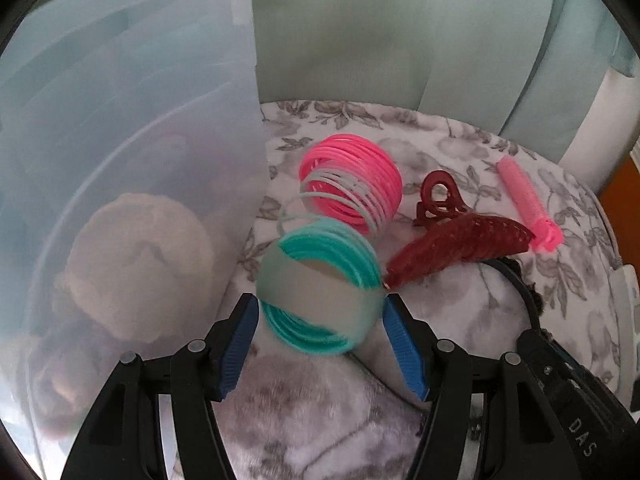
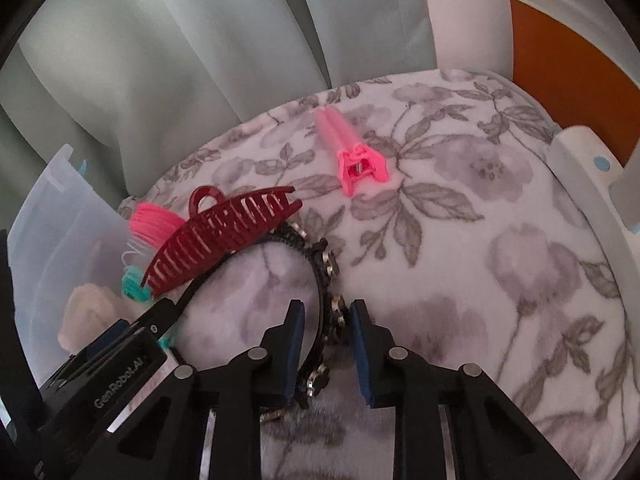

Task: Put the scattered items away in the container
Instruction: 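Grasp the teal coil spring with the left gripper while the right gripper grasps the black studded headband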

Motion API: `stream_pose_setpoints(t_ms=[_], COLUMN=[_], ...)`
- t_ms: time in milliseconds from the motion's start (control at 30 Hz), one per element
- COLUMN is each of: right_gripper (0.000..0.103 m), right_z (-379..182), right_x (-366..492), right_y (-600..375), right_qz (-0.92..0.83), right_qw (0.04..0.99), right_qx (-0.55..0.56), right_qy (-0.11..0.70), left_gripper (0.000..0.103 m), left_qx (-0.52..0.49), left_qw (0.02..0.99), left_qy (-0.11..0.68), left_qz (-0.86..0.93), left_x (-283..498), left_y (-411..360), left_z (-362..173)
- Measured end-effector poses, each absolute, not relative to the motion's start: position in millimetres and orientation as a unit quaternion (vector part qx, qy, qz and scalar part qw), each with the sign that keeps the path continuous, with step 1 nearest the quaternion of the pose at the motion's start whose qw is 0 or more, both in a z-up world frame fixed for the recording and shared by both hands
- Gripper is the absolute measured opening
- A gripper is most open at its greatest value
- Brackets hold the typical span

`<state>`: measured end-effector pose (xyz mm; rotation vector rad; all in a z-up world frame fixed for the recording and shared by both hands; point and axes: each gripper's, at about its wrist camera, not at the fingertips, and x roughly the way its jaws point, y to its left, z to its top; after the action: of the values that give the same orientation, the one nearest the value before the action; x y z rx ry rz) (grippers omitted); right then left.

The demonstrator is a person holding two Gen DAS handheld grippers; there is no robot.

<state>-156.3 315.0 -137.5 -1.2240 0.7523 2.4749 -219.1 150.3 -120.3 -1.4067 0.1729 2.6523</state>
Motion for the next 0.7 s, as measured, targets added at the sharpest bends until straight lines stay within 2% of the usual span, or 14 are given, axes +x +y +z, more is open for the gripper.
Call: stream_pose_setpoints(t_ms=[133,200,467,700], right_gripper=[0.017,0.017,0.017,0.017], right_z=[-139.7,-139.8,-132.3,-122.2], right_x=[-160.0,-158.8,-135.0,-94.8], right_y=[317.6,317.9,328.6,339.2], right_qz=[0.859,0.86,0.852,0.841], right_qw=[0.147,0.151,0.182,0.213], right_qx=[-0.421,-0.418,-0.411,-0.409], right_qy=[0.252,0.251,0.268,0.284], left_gripper=[0.061,0.048,0.025,0.021], left_qx=[-0.463,-0.458,-0.444,-0.443], left_qw=[0.065,0.06,0.061,0.084], left_qy=[0.056,0.048,0.05,0.047], left_qz=[0.882,0.886,0.892,0.891], left_x=[-224.5,-225.9,-217.3,-188.0], left_y=[151.3,147.7,142.8,138.4], left_z=[-125.1,-124.4,-112.8,-95.8])
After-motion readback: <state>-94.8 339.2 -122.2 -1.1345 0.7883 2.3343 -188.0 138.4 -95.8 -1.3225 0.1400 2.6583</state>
